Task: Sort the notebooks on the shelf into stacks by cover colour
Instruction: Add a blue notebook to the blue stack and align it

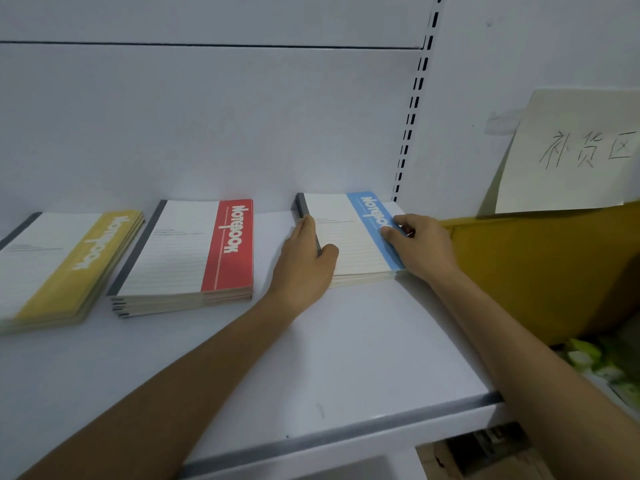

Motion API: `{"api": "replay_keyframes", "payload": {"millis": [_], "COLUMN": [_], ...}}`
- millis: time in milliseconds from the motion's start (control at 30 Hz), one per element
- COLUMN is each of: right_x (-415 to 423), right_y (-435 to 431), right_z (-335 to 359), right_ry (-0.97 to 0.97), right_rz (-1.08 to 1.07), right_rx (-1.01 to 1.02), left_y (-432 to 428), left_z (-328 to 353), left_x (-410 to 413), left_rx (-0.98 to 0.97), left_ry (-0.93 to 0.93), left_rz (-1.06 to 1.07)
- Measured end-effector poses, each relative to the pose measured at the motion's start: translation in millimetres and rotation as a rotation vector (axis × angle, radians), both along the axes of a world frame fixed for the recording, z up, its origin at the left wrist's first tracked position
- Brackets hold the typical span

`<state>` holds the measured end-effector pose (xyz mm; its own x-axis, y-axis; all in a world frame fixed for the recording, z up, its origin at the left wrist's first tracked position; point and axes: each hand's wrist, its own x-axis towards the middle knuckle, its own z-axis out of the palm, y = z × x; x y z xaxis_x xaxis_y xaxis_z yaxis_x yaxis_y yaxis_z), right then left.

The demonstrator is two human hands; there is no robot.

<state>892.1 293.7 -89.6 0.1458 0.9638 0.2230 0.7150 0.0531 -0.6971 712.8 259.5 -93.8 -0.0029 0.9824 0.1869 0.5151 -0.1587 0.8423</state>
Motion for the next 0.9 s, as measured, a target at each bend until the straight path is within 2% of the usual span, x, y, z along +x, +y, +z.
{"api": "replay_keyframes", "payload": {"millis": [233,333,433,533,633,900], "right_x": [1,-5,-35,-98,-176,-415], "right_y": [-16,-33,-57,-91,-126,-221], "right_z": [17,32,45,52,53,48], "right_ry": [0.045,0.056,0.058,0.085,0.125,0.141], "right_rz": [-0.018,-0.083,-0.031,0.059,0.179,0.567], "right_rx": [-0.018,0.146,0.279,0.367,0.395,0.413], "left_y": [-15,-32,-64,-102,-143,-272], "left_z": [12,23,42,56,62,49], "left_x": [1,-6,-24,-70,-140,-376], "left_rx": [0.094,0.181,0.211,0.28,0.324,0.304], "left_ry": [0.009,-0.005,-0.003,-0.008,-0.011,0.072], "left_rz": [0.058,0.025,-0.084,-0.137,-0.1,0.218]}}
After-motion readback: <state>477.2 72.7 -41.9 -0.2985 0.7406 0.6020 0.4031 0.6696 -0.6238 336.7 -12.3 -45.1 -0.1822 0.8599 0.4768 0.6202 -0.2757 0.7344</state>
